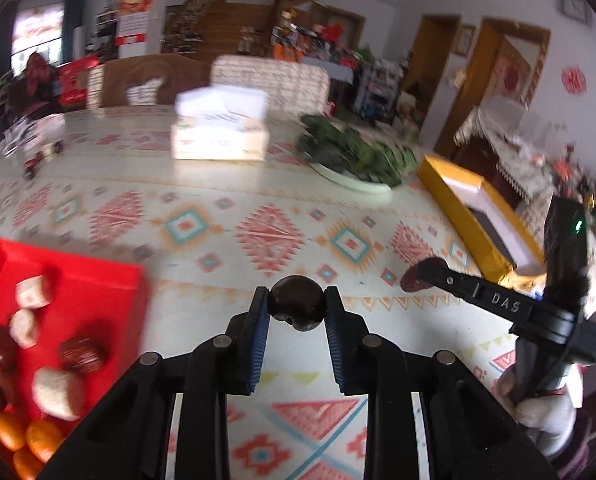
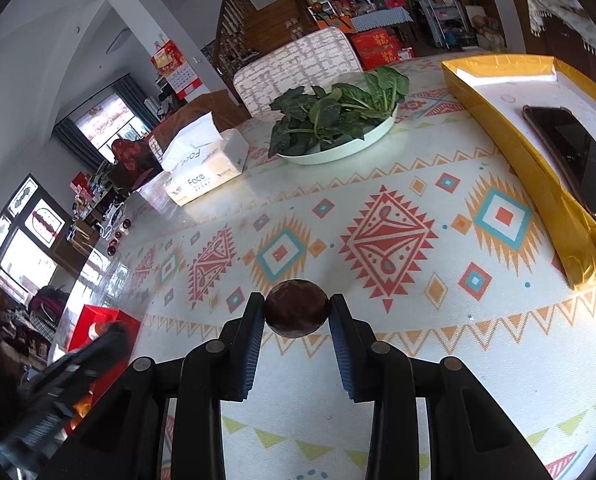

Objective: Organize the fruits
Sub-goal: 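Carry the date and plum over the red tray and open both grippers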

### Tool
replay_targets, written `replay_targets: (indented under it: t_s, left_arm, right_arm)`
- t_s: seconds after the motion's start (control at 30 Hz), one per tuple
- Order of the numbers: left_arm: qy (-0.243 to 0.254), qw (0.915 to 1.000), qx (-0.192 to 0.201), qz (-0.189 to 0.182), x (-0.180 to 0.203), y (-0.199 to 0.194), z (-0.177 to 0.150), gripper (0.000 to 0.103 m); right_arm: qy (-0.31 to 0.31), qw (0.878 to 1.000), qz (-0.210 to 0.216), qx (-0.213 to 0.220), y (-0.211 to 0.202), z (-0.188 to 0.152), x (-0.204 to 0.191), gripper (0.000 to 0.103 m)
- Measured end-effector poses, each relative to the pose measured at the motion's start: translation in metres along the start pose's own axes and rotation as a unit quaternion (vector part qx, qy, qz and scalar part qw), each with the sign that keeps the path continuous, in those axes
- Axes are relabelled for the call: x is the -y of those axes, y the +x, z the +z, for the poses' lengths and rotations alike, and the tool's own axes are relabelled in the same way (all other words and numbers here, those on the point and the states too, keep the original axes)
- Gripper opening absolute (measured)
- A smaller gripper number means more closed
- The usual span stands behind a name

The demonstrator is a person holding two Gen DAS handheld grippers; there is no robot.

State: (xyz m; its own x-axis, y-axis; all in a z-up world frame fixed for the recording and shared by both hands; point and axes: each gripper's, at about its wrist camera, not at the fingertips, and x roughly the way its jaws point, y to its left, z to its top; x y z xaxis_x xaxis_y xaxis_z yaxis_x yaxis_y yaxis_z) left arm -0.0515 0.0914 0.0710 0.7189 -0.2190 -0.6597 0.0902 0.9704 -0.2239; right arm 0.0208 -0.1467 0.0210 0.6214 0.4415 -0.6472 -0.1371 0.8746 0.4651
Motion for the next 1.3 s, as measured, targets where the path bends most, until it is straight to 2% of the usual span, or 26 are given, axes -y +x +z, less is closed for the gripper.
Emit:
replay_targets:
  t_s: [0.27, 0.5, 0.77, 0.9, 1.03, 1.13, 1.2, 1.3]
  left_arm:
    - [-0.084, 0.9947, 0.044, 0.04, -0.089, -0.061, -0.016, 0.026]
    - [-0.141, 0.9863, 0.06, 0.062, -0.156, -0.099, -0.041, 0.026]
    - [-0.183, 0.9779, 0.063, 0.079, -0.203, -0.114, -0.063, 0.026]
    - [-0.192, 0.9761, 0.062, 0.081, -0.22, -0.116, -0.069, 0.026]
    - [-0.204, 0.9736, 0.063, 0.08, -0.234, -0.117, -0.074, 0.026]
    - [-0.214, 0.972, 0.059, 0.077, -0.242, -0.116, -0.077, 0.035]
    - [-0.219, 0.9707, 0.059, 0.078, -0.244, -0.116, -0.079, 0.051]
    - [-0.224, 0.9693, 0.064, 0.078, -0.247, -0.12, -0.079, 0.06]
  right_arm:
    - [-0.009, 1.0, 0.013, 0.006, -0.007, -0.013, -0.028, 0.036]
    - [-0.062, 0.996, 0.067, -0.022, -0.01, -0.041, -0.111, 0.036]
    - [-0.142, 0.978, 0.134, -0.072, 0.008, -0.076, -0.229, 0.036]
    - [-0.181, 0.969, 0.14, -0.091, 0.026, -0.097, -0.272, 0.036]
    - [-0.195, 0.965, 0.142, -0.107, 0.043, -0.114, -0.29, 0.036]
    - [-0.209, 0.962, 0.132, -0.114, 0.053, -0.124, -0.299, 0.037]
    - [-0.218, 0.961, 0.122, -0.117, 0.059, -0.129, -0.303, 0.037]
    - [-0.222, 0.962, 0.114, -0.113, 0.064, -0.133, -0.305, 0.037]
